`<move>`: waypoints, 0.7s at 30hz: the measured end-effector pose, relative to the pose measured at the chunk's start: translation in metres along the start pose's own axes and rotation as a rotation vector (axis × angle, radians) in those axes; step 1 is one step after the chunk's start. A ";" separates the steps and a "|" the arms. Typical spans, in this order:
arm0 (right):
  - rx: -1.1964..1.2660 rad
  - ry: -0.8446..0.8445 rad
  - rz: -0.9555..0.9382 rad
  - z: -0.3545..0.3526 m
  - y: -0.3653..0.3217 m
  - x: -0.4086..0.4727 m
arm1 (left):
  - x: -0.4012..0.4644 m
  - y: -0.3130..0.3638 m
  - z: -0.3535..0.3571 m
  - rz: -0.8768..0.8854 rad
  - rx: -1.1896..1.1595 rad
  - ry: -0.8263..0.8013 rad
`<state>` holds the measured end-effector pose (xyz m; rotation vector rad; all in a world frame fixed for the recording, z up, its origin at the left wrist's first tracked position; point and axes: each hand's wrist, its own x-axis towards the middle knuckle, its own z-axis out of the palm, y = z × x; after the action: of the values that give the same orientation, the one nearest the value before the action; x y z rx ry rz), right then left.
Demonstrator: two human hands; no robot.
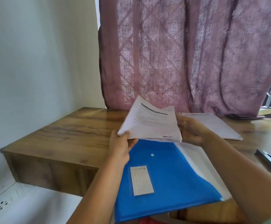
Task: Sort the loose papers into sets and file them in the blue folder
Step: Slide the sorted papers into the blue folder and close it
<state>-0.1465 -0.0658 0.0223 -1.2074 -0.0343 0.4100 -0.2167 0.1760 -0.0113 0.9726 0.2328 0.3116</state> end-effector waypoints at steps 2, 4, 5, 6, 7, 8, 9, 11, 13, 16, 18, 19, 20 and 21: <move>-0.015 0.055 0.063 -0.003 0.005 -0.013 | -0.017 -0.003 -0.001 -0.044 0.121 -0.097; -0.042 0.111 0.087 -0.012 0.013 -0.025 | -0.033 -0.001 0.000 -0.029 0.230 -0.229; -0.077 0.129 0.089 -0.015 0.018 -0.030 | -0.040 0.002 0.000 -0.004 0.285 -0.303; -0.107 0.148 0.095 -0.018 0.022 -0.036 | -0.044 0.005 -0.003 0.027 0.372 -0.370; -0.139 0.158 0.104 -0.021 0.026 -0.041 | -0.049 0.009 -0.007 0.049 0.502 -0.418; -0.170 0.178 0.109 -0.024 0.031 -0.045 | -0.053 0.012 -0.011 0.078 0.676 -0.416; -0.195 0.201 0.101 -0.026 0.036 -0.051 | -0.059 0.013 -0.017 0.122 0.876 -0.358; -0.150 0.224 0.063 -0.032 0.044 -0.059 | -0.065 0.008 -0.032 0.272 1.313 -0.134; 0.033 0.210 0.044 -0.035 0.050 -0.068 | -0.076 0.000 -0.044 0.360 1.542 0.037; 0.193 0.189 -0.018 -0.032 0.056 -0.083 | -0.094 -0.009 -0.058 0.311 1.612 0.053; 0.226 0.219 -0.046 -0.030 0.059 -0.089 | -0.100 -0.010 -0.063 0.278 1.617 0.062; 0.225 0.232 -0.054 -0.028 0.061 -0.092 | -0.102 -0.010 -0.065 0.260 1.604 0.054; 0.221 0.239 -0.056 -0.027 0.063 -0.094 | -0.103 -0.010 -0.066 0.233 1.564 0.031; 0.216 0.250 -0.061 -0.027 0.065 -0.096 | -0.105 -0.010 -0.066 0.190 1.508 0.001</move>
<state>-0.2476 -0.1019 -0.0287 -1.0339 0.1838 0.2009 -0.3351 0.1838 -0.0502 2.4933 0.3790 0.2828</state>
